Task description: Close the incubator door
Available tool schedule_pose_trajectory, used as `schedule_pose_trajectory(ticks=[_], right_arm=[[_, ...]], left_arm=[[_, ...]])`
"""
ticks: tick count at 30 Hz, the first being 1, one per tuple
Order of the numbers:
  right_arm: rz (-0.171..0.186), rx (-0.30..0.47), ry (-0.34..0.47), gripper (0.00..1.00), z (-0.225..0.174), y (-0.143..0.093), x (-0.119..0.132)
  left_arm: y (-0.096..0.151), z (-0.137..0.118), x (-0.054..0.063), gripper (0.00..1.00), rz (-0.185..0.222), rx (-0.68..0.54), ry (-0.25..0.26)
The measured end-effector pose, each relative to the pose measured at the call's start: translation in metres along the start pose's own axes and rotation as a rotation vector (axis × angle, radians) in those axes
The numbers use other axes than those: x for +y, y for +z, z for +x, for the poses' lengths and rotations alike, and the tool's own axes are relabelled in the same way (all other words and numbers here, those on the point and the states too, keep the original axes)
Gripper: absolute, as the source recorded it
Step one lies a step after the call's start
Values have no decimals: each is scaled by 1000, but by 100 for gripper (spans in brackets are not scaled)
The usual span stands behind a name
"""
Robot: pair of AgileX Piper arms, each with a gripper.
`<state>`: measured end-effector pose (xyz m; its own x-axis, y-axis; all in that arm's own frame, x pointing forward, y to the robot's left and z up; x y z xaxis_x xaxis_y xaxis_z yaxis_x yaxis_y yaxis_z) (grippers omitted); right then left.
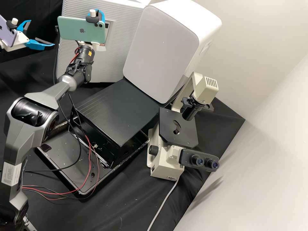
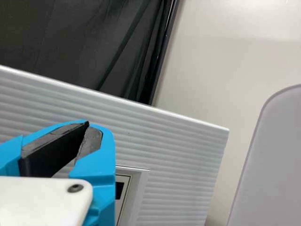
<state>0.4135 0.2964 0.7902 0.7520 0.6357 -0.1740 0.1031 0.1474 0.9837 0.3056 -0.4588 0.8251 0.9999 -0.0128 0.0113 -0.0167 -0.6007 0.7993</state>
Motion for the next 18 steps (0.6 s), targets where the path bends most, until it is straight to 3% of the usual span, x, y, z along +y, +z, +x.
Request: schedule_pose_trajectory(ticks=[13,18], right_arm=[[37,-3,-5,0,4,5,-5],[35,-5,0,0,8,9,-6]], left_arm=[[0,0,0,100,0,0,-2],[0,0,0,100,0,0,-2]])
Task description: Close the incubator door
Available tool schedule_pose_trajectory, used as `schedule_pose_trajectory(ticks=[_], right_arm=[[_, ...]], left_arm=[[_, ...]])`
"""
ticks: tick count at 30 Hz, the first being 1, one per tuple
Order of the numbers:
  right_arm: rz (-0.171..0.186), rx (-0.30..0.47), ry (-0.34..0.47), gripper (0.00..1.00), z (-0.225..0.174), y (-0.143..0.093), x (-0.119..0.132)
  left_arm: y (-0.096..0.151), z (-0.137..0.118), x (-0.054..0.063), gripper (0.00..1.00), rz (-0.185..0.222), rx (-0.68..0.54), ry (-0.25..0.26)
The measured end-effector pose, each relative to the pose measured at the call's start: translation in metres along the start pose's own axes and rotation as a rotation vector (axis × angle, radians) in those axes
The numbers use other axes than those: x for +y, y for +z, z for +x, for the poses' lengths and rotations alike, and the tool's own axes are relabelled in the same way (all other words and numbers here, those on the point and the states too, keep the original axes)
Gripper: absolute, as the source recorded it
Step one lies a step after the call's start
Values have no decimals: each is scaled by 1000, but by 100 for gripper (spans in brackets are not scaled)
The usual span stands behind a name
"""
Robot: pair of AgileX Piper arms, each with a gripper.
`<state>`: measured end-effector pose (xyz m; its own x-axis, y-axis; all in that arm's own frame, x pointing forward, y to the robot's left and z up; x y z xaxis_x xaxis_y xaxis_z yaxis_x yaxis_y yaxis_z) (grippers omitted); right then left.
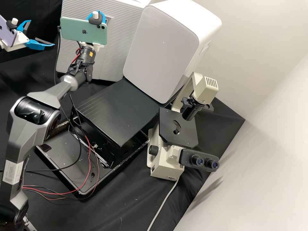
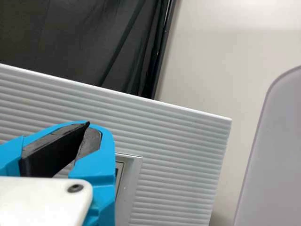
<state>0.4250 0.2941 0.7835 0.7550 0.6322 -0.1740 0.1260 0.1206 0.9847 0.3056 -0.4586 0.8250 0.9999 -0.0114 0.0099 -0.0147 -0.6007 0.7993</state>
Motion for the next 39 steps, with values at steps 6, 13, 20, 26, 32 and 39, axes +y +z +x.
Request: schedule_pose_trajectory(ticks=[6,13,20,26,32,39], right_arm=[[1,18,-12,0,10,-3,1],[11,37,-44,0,31,-20,-1],[10,6,-94,0,52,-25,-15],[3,-17,-93,0,64,-19,-18],[-47,-53,-83,0,75,-8,-20],[-84,-129,-59,0,86,14,-23]], left_arm=[[0,0,0,100,0,0,0],[0,0,0,100,0,0,0],[0,0,0,100,0,0,0],[0,0,0,100,0,0,0],[0,0,0,100,0,0,0],[0,0,0,100,0,0,-2]])
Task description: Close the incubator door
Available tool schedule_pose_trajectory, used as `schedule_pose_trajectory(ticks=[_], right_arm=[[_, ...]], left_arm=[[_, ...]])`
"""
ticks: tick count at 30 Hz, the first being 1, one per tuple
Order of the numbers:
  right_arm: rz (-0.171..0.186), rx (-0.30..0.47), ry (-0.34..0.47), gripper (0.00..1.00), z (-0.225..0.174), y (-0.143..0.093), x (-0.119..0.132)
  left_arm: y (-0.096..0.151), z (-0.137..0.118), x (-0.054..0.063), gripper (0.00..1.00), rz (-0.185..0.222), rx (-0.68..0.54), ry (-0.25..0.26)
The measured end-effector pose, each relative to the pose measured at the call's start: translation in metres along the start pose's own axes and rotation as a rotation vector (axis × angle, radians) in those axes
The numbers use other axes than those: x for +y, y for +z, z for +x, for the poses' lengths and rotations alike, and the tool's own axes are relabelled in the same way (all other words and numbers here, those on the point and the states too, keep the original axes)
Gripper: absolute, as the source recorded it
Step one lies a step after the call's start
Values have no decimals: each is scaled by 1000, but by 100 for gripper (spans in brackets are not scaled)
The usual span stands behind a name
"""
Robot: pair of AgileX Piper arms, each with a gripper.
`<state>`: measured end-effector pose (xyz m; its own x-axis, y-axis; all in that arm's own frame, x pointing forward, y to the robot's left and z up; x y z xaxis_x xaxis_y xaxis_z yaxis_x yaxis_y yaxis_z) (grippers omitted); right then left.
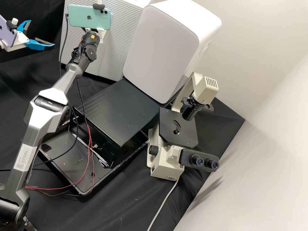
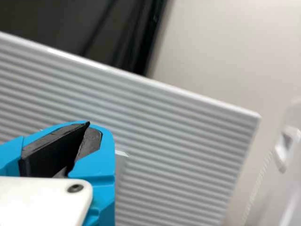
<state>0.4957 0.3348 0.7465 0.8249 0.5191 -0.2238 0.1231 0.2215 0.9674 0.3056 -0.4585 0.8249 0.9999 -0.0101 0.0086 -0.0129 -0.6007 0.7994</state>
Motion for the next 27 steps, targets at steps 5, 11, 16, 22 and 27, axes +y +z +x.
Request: schedule_pose_trajectory(ticks=[5,11,16,22,27], right_arm=[[-3,-33,3,0,1,9,1],[-6,-39,-5,0,1,12,-1],[-5,-45,-27,0,0,16,-8],[44,-44,-71,0,-17,15,-15],[59,-11,-37,0,-48,4,-5]], left_arm=[[0,0,0,100,0,0,0],[0,0,0,100,0,0,0],[0,0,0,100,0,0,0],[0,0,0,100,0,0,0],[0,0,0,100,0,0,0]])
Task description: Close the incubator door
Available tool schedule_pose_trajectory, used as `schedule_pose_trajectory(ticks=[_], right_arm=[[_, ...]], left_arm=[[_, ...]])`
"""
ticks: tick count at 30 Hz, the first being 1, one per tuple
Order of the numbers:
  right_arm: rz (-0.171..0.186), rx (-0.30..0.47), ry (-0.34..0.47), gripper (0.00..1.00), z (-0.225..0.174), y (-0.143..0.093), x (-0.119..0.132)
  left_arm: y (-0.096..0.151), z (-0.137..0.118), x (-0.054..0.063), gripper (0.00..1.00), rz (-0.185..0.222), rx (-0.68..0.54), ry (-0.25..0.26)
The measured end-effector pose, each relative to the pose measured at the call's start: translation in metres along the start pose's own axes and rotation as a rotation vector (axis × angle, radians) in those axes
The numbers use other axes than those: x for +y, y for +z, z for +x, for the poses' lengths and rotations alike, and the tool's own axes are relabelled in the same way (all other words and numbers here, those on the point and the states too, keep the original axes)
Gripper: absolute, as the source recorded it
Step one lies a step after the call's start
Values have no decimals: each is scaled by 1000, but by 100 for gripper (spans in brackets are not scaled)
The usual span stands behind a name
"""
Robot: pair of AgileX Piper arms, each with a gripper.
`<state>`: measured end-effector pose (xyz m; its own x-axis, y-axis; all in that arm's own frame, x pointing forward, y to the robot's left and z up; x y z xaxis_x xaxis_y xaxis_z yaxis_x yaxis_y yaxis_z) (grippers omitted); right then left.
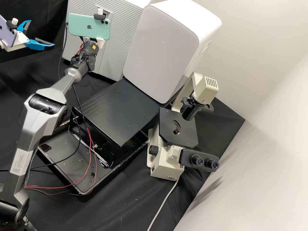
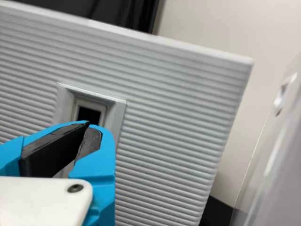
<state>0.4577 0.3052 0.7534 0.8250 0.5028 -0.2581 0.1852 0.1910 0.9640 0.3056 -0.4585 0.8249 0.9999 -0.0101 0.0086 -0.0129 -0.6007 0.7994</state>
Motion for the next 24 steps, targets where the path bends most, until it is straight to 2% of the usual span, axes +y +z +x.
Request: schedule_pose_trajectory(ticks=[3,7,12,13,15,18,22,24], right_arm=[[-11,43,54,0,-26,-16,7],[-53,87,121,0,-56,-31,12],[-91,76,163,0,-98,-29,9],[-102,72,160,100,-104,-27,5],[-128,57,172,100,-124,-21,2],[-145,29,240,100,-146,-13,3],[-157,-37,359,100,-175,7,3],[-164,-66,384,100,-187,18,2]], left_arm=[[0,0,0,100,0,0,0],[0,0,0,100,0,0,0],[0,0,0,100,0,0,0],[0,0,0,100,0,0,0],[0,0,0,100,0,0,0],[0,0,0,100,0,0,0],[0,0,0,100,0,0,0],[0,0,0,100,0,0,0]])
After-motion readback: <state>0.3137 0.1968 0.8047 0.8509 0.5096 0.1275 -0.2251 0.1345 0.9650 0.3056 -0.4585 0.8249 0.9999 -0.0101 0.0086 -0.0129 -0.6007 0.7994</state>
